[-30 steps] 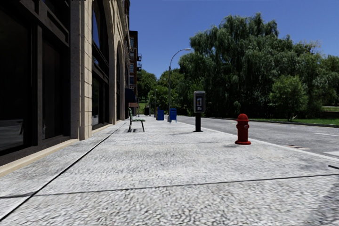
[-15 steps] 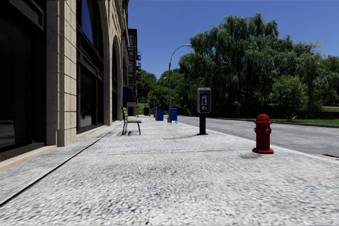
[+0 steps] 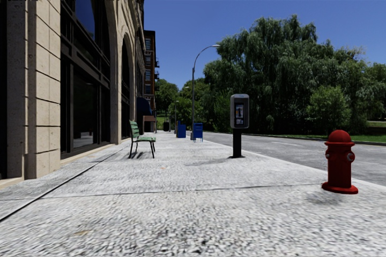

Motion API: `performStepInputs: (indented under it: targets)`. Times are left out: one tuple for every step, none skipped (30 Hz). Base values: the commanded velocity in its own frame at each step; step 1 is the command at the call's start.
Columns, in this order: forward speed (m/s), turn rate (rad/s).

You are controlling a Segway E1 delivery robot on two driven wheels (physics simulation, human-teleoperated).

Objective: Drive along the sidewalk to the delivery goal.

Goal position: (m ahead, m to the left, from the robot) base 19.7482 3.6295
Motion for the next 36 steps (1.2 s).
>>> performStepInputs:
  targets:
    - [2.00,0.00]
    - [2.00,0.00]
    - [2.00,0.00]
    - [2.00,0.00]
    - [2.00,0.00]
    - [2.00,0.00]
    - [2.00,0.00]
    - [2.00,0.00]
    - [2.00,0.00]
    - [2.00,0.00]
    - [2.00,0.00]
    - [2.00,0.00]
    - [2.00,0.00]
    - [2.00,0.00]
    - [2.00,0.00]
    - [2.00,0.00]
    - [2.00,0.00]
    - [2.00,0.00]
    - [2.00,0.00]
    - [2.00,0.00]
    - [2.00,0.00]
    - [2.00,0.00]
    - [2.00,0.00]
    - [2.00,0.00]
    - [2.00,0.00]
    - [2.00,0.00]
    - [2.00,0.00]
    - [2.00,0.00]
    - [2.00,0.00]
    - [2.00,0.00]
    - [2.00,0.00]
    - [2.00,0.00]
    - [2.00,0.00]
    - [2.00,0.00]
    - [2.00,0.00]
    - [2.00,0.00]
